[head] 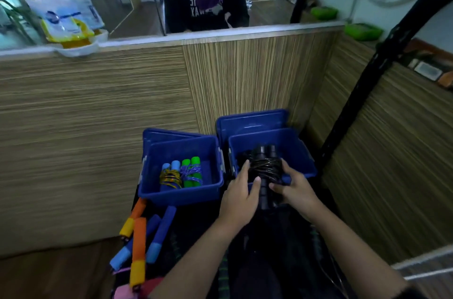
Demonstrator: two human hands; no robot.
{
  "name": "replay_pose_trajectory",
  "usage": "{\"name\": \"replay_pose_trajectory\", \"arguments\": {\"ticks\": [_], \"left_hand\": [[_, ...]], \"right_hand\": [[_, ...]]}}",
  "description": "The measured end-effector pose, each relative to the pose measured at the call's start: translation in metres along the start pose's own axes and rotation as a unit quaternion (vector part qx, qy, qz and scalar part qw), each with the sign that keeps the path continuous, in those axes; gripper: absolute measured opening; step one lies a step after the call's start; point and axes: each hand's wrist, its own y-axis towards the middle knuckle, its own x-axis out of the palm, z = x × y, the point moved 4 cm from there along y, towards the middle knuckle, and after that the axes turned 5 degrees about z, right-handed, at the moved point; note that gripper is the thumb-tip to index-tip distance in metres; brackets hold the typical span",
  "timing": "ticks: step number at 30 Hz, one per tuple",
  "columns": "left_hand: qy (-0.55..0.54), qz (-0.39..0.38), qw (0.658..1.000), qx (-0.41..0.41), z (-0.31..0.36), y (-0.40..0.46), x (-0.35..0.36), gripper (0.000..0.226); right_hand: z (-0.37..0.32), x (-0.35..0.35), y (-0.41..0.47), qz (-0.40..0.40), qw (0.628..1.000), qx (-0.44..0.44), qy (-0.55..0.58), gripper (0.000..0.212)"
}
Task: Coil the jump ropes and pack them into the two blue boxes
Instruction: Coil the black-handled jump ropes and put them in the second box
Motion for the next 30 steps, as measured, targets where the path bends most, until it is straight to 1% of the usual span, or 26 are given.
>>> {"name": "replay_pose_trajectory", "arguments": {"ticks": [3, 5, 6, 7, 8, 10, 11, 13, 15, 17, 18, 21, 23, 26, 27, 28, 30], "left_hand": [[0.042, 0.001, 0.999, -0.008, -0.003, 0.039, 0.013, 0.06], [0.121, -0.004, 0.993, -0.012, -0.015, 0.059, 0.023, 0.062], [0.17, -0.014, 0.985, -0.015, -0.024, 0.067, 0.029, 0.065], [0.211, -0.022, 0.977, -0.019, -0.031, 0.073, 0.034, 0.072], [0.239, -0.022, 0.971, -0.017, -0.038, 0.078, 0.039, 0.081], [0.252, -0.002, 0.968, -0.004, -0.051, 0.085, 0.047, 0.095], [0.252, 0.004, 0.968, -0.001, -0.056, 0.088, 0.05, 0.095], [0.256, 0.005, 0.967, -0.007, -0.063, 0.091, 0.055, 0.087], [0.245, 0.011, 0.969, -0.015, -0.065, 0.091, 0.057, 0.083], [0.235, 0.014, 0.972, -0.018, -0.064, 0.091, 0.058, 0.081], [0.236, 0.013, 0.972, -0.019, -0.064, 0.091, 0.059, 0.08], [0.255, 0.012, 0.967, -0.013, -0.062, 0.09, 0.059, 0.078], [0.269, 0.013, 0.963, -0.013, -0.062, 0.09, 0.06, 0.075], [0.288, 0.017, 0.957, -0.01, -0.065, 0.09, 0.062, 0.062], [0.293, 0.022, 0.956, -0.007, -0.066, 0.09, 0.062, 0.058], [0.297, 0.029, 0.955, -0.004, -0.068, 0.09, 0.062, 0.056], [0.296, 0.04, 0.954, 0.001, -0.067, 0.09, 0.063, 0.053]], "right_hand": [[0.005, -0.015, 0.049, 0.009, 0.999, 0.011, -0.041, 0.059], [0.017, -0.022, 0.082, 0.017, 0.998, 0.021, -0.065, 0.05], [0.026, -0.024, 0.098, 0.022, 0.996, 0.038, -0.073, 0.051], [0.037, -0.026, 0.113, 0.024, 0.995, 0.066, -0.073, 0.054], [0.044, -0.027, 0.124, 0.024, 0.993, 0.095, -0.068, 0.05], [0.056, -0.025, 0.141, 0.02, 0.988, 0.135, -0.077, 0.04], [0.061, -0.024, 0.147, 0.013, 0.985, 0.147, -0.094, 0.037], [0.068, -0.018, 0.157, -0.022, 0.978, 0.165, -0.125, 0.036], [0.077, -0.013, 0.165, -0.047, 0.973, 0.167, -0.155, 0.039], [0.085, -0.01, 0.171, -0.055, 0.966, 0.167, -0.19, 0.045], [0.086, -0.008, 0.172, -0.068, 0.96, 0.17, -0.214, 0.045], [0.09, -0.001, 0.172, -0.129, 0.926, 0.183, -0.305, 0.034], [0.091, 0.002, 0.175, -0.133, 0.915, 0.18, -0.335, 0.034], [0.095, 0.003, 0.181, -0.119, 0.914, 0.188, -0.339, 0.033], [0.096, 0.003, 0.182, -0.117, 0.912, 0.193, -0.343, 0.034], [0.096, 0.003, 0.182, -0.111, 0.912, 0.195, -0.342, 0.04], [0.097, 0.002, 0.183, -0.088, 0.928, 0.203, -0.299, 0.075]]}}
